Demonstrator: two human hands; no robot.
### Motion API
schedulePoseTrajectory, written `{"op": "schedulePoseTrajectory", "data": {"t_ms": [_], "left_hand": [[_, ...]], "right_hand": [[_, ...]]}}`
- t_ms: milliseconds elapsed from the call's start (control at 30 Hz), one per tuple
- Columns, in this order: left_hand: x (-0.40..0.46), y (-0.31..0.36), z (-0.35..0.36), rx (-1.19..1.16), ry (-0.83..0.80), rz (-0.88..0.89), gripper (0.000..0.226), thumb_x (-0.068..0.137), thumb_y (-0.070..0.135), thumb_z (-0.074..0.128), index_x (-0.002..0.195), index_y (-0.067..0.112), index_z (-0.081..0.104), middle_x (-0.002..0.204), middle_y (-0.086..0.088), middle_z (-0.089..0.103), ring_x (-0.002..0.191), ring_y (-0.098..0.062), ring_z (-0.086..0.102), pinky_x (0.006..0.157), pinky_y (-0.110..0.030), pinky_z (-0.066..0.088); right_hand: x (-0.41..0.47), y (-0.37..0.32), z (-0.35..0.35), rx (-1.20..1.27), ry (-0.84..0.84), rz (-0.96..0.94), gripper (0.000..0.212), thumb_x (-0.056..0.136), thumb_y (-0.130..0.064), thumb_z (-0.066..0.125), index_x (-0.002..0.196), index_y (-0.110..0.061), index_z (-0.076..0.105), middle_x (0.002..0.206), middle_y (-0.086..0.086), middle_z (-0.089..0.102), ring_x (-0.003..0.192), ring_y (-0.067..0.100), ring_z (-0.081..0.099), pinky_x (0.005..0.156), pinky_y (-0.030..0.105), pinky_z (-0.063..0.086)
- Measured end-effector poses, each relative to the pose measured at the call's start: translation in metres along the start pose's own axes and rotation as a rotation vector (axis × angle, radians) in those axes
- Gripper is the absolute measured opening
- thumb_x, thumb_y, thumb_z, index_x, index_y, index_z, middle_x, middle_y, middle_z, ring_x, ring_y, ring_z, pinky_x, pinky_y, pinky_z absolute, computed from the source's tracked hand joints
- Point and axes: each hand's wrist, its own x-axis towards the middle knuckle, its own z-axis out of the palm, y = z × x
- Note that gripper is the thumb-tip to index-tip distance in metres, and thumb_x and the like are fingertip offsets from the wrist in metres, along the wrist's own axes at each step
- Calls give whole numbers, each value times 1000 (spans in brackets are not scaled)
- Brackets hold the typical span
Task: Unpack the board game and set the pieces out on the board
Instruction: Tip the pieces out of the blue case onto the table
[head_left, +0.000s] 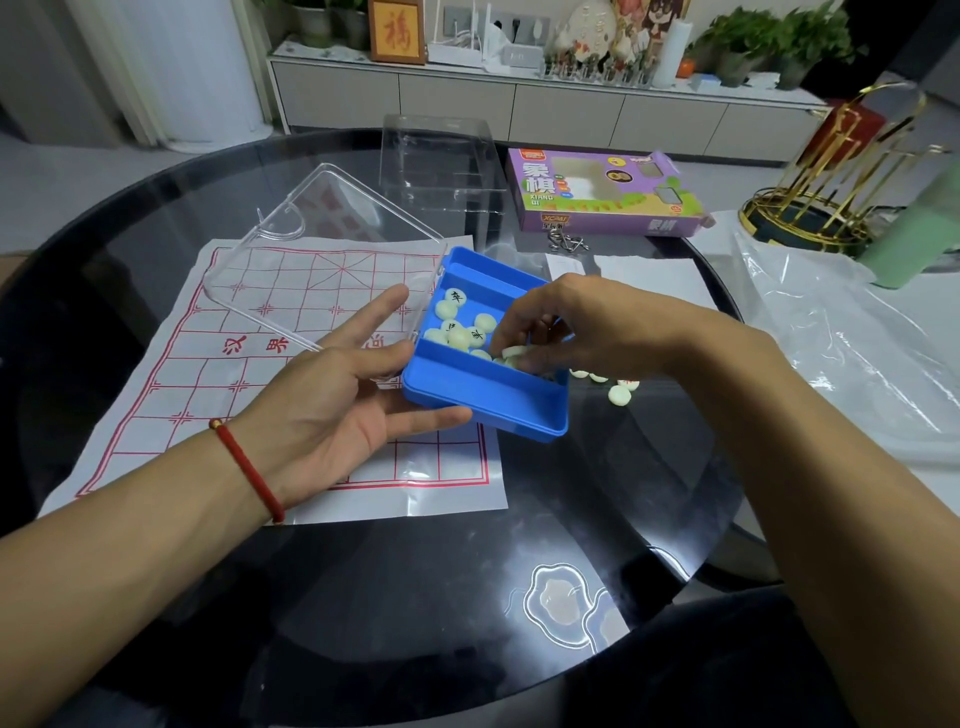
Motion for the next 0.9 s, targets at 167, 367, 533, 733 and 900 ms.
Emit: {"op": "schedulePoseTrajectory", "data": {"t_ms": [167,367,533,733,900], "left_hand": [[0,0,-1,-5,6,-3,54,99,0,47,144,32,51,114,-16,73,101,-42,71,70,-58,60],[0,0,0,-8,17,-1,54,100,0,46,144,31,51,118,-17,71,101,-42,71,71,-58,60],[0,0,1,-14,18,-3,54,100,1,47,144,31,50,112,-16,74,100,-41,71,69,-57,61],[1,1,0,-16,22,-4,55,100,1,47,145,30,49,116,-16,72,103,-41,71,70,-57,60],[2,2,-1,-16,41,4,56,100,1,47,147,30,46,112,-14,74,100,-41,71,67,-54,61]], "right_hand": [[0,2,0,61,5,15,18,91,-19,75,108,-23,75,91,-10,72,80,5,63,72,17,51],[1,3,0,188,19,32,15,87,-16,79,101,-17,75,86,-9,73,74,1,64,72,19,54],[-2,5,-1,241,54,43,10,86,-17,80,95,-14,77,80,-10,72,69,0,63,65,13,49],[-12,8,-12,356,220,29,15,82,-15,82,94,-7,78,87,5,77,78,8,69,73,18,54],[-40,44,-34,230,283,248,13,80,-19,84,91,-15,79,80,0,77,75,12,69,68,26,56]]}}
